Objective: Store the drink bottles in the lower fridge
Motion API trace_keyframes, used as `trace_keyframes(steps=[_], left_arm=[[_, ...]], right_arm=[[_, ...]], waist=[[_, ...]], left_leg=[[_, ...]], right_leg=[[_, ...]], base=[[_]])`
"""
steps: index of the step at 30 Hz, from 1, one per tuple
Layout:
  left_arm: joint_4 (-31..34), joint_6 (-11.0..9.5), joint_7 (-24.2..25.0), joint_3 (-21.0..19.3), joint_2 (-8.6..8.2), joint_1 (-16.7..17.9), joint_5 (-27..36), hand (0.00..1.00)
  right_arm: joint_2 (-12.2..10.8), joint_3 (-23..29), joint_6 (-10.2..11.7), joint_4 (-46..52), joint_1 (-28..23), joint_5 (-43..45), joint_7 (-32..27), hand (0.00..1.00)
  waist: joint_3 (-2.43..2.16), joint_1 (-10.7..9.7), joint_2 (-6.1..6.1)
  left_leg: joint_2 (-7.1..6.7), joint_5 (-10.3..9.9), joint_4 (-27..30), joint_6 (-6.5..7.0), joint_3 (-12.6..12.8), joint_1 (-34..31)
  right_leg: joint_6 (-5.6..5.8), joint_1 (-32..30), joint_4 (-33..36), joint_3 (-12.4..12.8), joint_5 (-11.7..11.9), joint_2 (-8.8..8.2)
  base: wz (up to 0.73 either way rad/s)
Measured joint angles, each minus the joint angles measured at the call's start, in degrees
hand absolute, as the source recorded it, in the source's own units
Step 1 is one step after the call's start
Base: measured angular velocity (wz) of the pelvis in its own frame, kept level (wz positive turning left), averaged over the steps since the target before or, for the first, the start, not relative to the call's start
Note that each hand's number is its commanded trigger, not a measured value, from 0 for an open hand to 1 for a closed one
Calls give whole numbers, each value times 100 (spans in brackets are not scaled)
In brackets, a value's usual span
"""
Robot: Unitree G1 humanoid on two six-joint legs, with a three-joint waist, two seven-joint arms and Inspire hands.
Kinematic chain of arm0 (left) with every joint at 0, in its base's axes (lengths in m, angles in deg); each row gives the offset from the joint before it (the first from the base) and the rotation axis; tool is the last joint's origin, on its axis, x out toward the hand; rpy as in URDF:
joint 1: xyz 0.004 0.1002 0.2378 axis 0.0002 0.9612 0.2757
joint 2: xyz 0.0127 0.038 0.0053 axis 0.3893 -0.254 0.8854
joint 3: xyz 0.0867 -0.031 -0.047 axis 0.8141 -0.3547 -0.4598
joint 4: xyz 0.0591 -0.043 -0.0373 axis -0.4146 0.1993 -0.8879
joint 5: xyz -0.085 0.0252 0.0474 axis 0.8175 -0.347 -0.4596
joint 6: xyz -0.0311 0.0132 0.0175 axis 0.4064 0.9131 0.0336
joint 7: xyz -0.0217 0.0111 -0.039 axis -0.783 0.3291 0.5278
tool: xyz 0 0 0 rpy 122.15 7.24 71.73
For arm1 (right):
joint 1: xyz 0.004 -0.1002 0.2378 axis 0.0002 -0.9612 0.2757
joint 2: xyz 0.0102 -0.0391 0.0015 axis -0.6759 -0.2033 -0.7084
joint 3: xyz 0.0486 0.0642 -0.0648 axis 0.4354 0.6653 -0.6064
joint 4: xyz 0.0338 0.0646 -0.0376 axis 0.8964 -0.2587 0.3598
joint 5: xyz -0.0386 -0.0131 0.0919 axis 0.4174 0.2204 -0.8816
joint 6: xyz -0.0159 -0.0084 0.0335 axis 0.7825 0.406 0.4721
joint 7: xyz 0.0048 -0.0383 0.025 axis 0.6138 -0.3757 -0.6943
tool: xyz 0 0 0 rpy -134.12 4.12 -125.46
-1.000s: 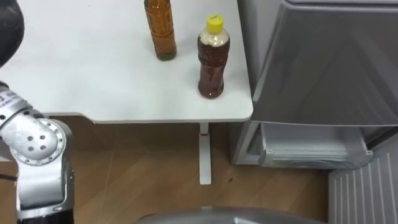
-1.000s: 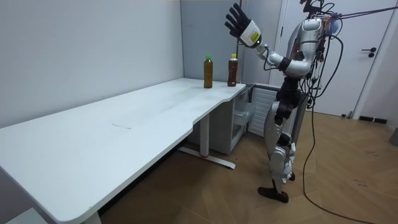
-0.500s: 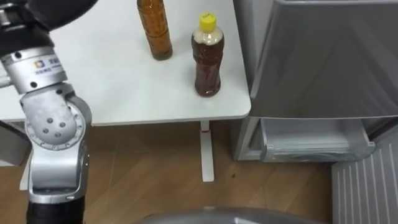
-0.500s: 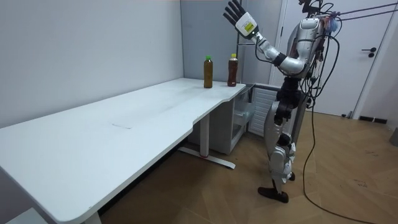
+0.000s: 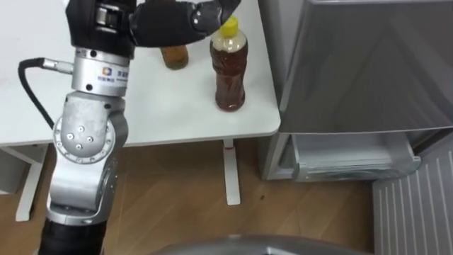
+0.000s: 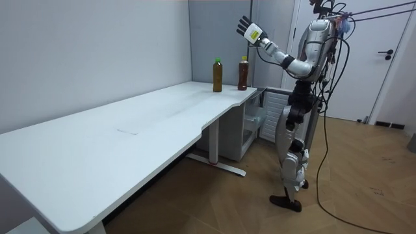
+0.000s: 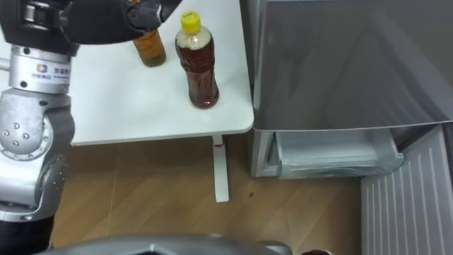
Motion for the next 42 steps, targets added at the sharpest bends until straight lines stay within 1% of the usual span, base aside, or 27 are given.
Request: trace_keyframes(steps=[3,6,10,13,15,19,23,30,33,37,42], left_arm=[[-19,51,212,2,0,0,4,0],[-106,96,389,8,-6,0,189,0],[-275,141,608,11,-23,0,222,0],[-327,237,716,26,-19,1,219,0],[-358,241,758,103,-14,2,218,0],[-423,254,880,129,-14,2,217,0],[-426,257,902,229,-15,50,200,0],[-449,257,925,282,-18,161,179,0],[-509,257,925,287,-25,185,-73,0],[-809,257,912,300,-32,190,-238,0],[-1324,243,752,300,-22,230,-308,0]], right_arm=[[0,3,0,-1,-1,-4,-2,0],[-9,2,1,0,2,-6,-23,0],[-14,2,0,-2,6,-7,-42,0],[-18,2,-3,-6,1,-37,-39,0],[-23,1,-12,-40,-6,-110,-31,0],[-24,2,-40,-68,-7,-135,14,0],[-34,2,-60,-70,-20,-130,19,0],[-38,2,-55,-70,-20,-95,15,0],[-45,3,-59,-70,-27,-92,17,0],[-45,8,-49,-111,-26,-107,-1,0],[-51,4,4,-210,-26,-134,-46,0]], waist=[[4,-9,-12],[11,-22,-28],[15,-22,-35],[17,-69,-35],[15,-102,-30],[12,-138,-10],[10,-143,-6],[8,-150,-10],[7,-148,-13],[6,-160,-9],[6,-152,-10]], left_leg=[[3,0,0,0,3,10],[7,0,1,0,24,34],[11,0,6,1,90,76],[14,0,12,1,104,85],[17,0,12,1,105,87],[26,0,10,1,108,87],[27,0,-7,1,145,99],[27,0,-49,1,194,141],[27,0,-55,1,194,141],[27,0,-54,1,209,148],[29,0,-54,1,218,139]], right_leg=[[0,3,11,3,0,0],[0,7,40,28,0,1],[0,1,56,143,-1,3],[2,1,50,146,-3,5],[2,2,56,149,-3,10],[1,0,58,155,-3,20],[0,-1,64,183,-2,22],[-1,4,72,219,-1,22],[-1,5,66,218,-1,21],[-1,10,63,225,-1,21],[-1,4,64,221,-1,21]], base=[[0],[-2],[-9],[-2],[0],[0],[-2],[-3],[0],[0],[0]])
